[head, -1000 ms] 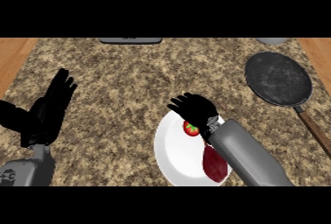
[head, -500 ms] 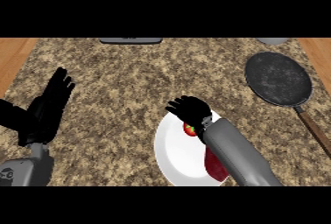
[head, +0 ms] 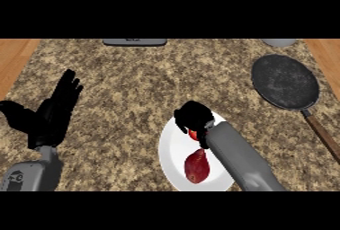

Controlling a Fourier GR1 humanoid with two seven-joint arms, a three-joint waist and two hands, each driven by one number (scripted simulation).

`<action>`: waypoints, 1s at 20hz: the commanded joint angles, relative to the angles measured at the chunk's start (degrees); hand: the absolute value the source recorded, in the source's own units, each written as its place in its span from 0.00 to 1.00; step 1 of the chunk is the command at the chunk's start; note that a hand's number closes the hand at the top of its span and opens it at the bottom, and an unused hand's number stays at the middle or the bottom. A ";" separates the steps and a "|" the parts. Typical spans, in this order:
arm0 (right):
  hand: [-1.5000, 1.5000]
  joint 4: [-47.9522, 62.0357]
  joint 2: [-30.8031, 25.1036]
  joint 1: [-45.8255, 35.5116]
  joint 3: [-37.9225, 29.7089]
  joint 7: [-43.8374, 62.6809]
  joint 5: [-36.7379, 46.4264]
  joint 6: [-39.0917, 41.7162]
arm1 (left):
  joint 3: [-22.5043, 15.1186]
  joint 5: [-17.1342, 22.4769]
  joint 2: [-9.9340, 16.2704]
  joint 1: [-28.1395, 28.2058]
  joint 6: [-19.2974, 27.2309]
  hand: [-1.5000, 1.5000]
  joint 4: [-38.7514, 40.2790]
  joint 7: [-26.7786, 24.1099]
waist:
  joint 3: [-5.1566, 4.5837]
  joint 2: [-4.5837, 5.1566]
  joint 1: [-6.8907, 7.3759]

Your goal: Pick the tomato from the plate and place it in the pan

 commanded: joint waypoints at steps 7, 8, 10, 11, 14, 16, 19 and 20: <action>1.00 -2.99 0.80 3.08 -7.17 8.80 -5.67 2.12 | 1.91 1.05 1.07 0.44 -0.82 0.50 -1.87 1.56 | 0.18 0.13 -0.87; 1.00 -3.30 0.89 7.51 -6.78 12.05 -4.85 0.20 | 1.28 -0.38 -0.30 0.85 0.43 0.50 0.03 -0.54 | 0.16 0.08 -1.72; 1.00 -4.48 -3.65 8.85 -12.99 13.67 -8.17 0.15 | 2.08 0.00 0.40 3.71 -0.04 0.50 -1.54 -1.08 | 0.16 -0.21 -2.23; 1.00 -7.73 -3.07 10.12 -12.53 16.39 -7.75 1.13 | 0.48 -1.02 -0.98 3.70 1.25 0.50 -2.38 0.37 | 0.16 -0.39 -2.48; 1.00 -21.43 -4.03 14.69 -12.05 18.69 -7.63 -0.67 | 2.00 -0.01 0.21 3.01 -0.69 0.50 0.20 -2.04 | 0.11 -0.28 -2.77; 1.00 -24.82 -5.32 15.36 -11.63 19.59 -4.49 -7.54 | 3.13 1.67 0.79 2.03 -1.28 0.50 -0.25 -0.59 | 0.14 -0.11 -2.19; 1.00 -36.62 -6.12 13.77 -9.69 24.15 -1.43 -4.99 | 1.98 -0.46 -0.23 2.20 0.26 0.50 0.47 -1.48 | 0.08 -0.52 -3.04; 1.00 -39.90 -5.95 16.86 -8.71 24.39 -0.60 -7.18 | 2.94 0.99 1.07 2.12 -1.17 0.50 -0.76 -0.73 | 0.12 -0.40 -2.53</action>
